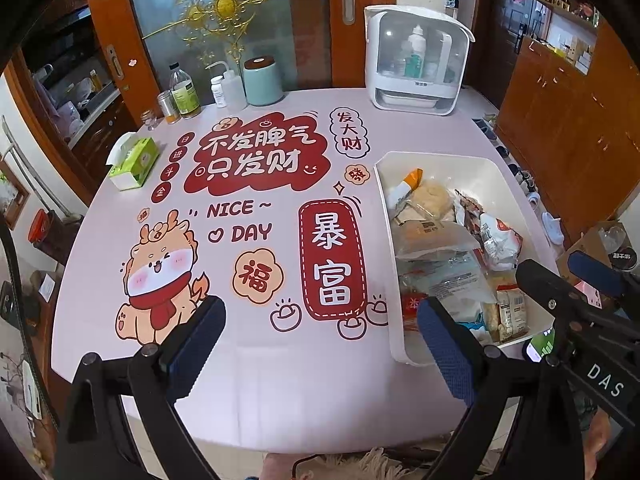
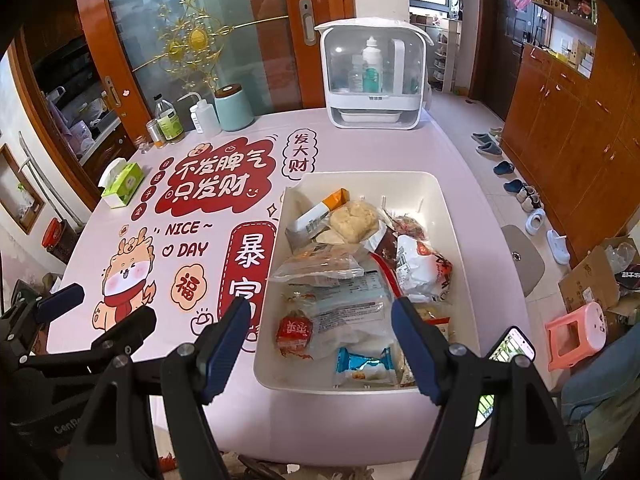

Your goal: Organize snacks

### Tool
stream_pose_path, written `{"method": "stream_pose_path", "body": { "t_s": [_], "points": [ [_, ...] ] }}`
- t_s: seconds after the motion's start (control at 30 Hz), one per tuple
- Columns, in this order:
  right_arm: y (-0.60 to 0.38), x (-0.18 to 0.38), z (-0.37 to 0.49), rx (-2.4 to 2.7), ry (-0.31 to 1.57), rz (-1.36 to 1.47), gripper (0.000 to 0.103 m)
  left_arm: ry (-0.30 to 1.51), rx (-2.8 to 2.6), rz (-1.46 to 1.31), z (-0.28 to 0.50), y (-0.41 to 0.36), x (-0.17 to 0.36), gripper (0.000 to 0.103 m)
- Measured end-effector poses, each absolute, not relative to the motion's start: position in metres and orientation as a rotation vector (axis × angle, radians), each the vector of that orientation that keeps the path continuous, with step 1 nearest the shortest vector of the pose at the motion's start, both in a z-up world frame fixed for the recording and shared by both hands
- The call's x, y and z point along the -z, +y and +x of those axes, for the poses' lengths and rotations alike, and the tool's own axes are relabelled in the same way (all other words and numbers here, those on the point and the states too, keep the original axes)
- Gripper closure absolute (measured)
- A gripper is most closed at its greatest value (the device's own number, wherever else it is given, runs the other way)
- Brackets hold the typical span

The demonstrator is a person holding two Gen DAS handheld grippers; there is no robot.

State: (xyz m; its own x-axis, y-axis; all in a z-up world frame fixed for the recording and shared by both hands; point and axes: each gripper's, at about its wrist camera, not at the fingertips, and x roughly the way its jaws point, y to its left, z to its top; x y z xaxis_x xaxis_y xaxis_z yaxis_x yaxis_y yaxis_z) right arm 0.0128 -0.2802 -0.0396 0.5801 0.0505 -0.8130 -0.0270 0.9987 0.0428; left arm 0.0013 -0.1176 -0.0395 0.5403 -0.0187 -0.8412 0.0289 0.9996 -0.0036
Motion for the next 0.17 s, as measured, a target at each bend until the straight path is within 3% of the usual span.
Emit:
{"method": "stream_pose_path", "body": {
  "t_s": [0.17],
  "points": [
    [-0.2809,0.0379,0.0107,-0.047,0.950,0.026,0.029,1.002,0.029,0.012,0.0007,-0.1156,0.0381,0.007]
  ]
}}
